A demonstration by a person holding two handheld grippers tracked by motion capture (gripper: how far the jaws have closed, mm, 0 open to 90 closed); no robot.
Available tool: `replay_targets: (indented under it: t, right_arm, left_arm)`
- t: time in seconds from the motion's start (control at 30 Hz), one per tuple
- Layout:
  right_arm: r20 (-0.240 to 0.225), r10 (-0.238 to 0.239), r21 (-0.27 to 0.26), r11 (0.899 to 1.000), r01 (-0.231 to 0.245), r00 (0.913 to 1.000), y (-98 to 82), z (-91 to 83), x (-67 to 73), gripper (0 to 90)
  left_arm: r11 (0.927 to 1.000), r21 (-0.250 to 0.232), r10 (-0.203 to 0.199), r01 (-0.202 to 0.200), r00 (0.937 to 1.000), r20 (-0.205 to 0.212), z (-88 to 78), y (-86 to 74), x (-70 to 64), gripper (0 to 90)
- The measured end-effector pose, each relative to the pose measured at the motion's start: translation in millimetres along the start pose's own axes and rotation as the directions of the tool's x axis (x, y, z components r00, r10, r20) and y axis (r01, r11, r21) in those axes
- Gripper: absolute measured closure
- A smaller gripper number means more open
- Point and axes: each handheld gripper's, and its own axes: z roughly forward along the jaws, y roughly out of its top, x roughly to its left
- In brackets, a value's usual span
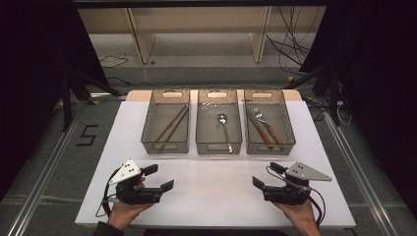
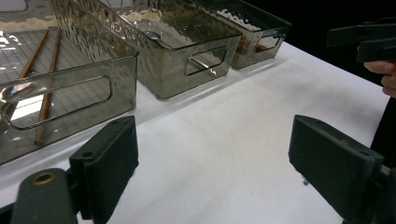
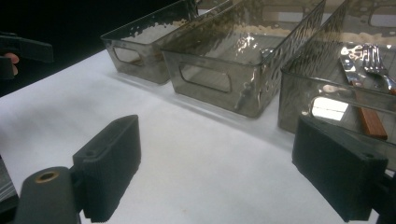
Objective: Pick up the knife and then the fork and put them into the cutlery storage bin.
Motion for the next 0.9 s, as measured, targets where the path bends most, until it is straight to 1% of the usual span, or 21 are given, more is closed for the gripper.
replay_targets:
  t: [0.23,0.5,0.9]
  right_arm:
    - [0.004,0.008,0.002,1.000,-0.008,1.0000,-4.4,-2.4,-1.4,16.3]
    - [0.005,0.005,-0.013,1.000,-0.005,1.0000,-3.7,-2.9,-1.3,16.3]
    - [0.006,0.002,-0.013,1.000,-0.002,1.0000,-3.5,-2.4,-1.1,16.3]
  left_arm:
    - [1.0000,-0.001,-0.004,0.004,1.0000,0.003,0.1,-0.2,-0.2,15.4]
    - [1.0000,-0.001,-0.005,0.005,1.0000,0.002,0.1,-0.5,0.1,15.4]
    - [1.0000,-0.001,-0.003,0.003,1.0000,0.000,-0.1,-0.4,0.2,15.4]
